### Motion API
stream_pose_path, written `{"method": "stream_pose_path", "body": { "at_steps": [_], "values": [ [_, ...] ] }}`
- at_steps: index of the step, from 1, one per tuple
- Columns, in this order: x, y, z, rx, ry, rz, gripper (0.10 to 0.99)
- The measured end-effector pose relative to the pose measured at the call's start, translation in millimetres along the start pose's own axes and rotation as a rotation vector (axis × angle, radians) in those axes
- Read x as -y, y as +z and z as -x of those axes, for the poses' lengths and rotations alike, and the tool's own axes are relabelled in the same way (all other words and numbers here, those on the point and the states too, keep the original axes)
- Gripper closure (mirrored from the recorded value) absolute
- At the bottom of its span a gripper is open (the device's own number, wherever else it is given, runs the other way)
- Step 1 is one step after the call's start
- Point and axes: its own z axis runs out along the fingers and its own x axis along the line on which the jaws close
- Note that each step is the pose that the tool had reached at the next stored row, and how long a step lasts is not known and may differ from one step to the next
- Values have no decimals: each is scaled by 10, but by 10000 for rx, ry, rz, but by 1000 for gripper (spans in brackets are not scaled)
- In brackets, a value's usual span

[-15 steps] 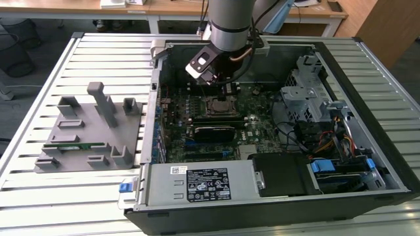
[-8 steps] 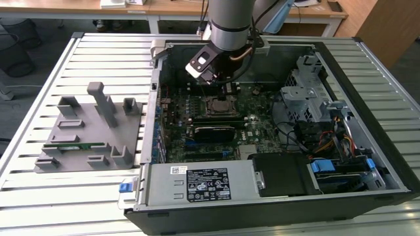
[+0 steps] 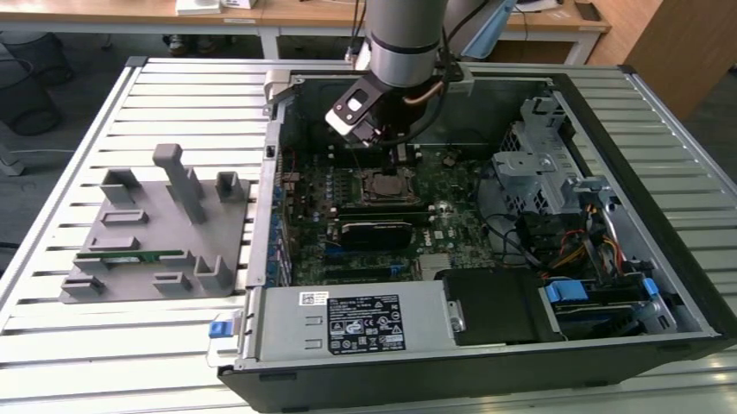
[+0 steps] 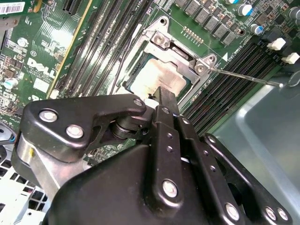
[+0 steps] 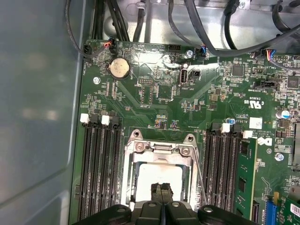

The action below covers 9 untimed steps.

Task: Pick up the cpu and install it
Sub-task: 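Install the first cpu locking lever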

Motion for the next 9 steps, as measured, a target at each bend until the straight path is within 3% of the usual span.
{"method": "stream_pose_path", "body": {
  "at_steps": [9],
  "values": [
    [0,-26,0,-6,0,-1,980]
  ]
}}
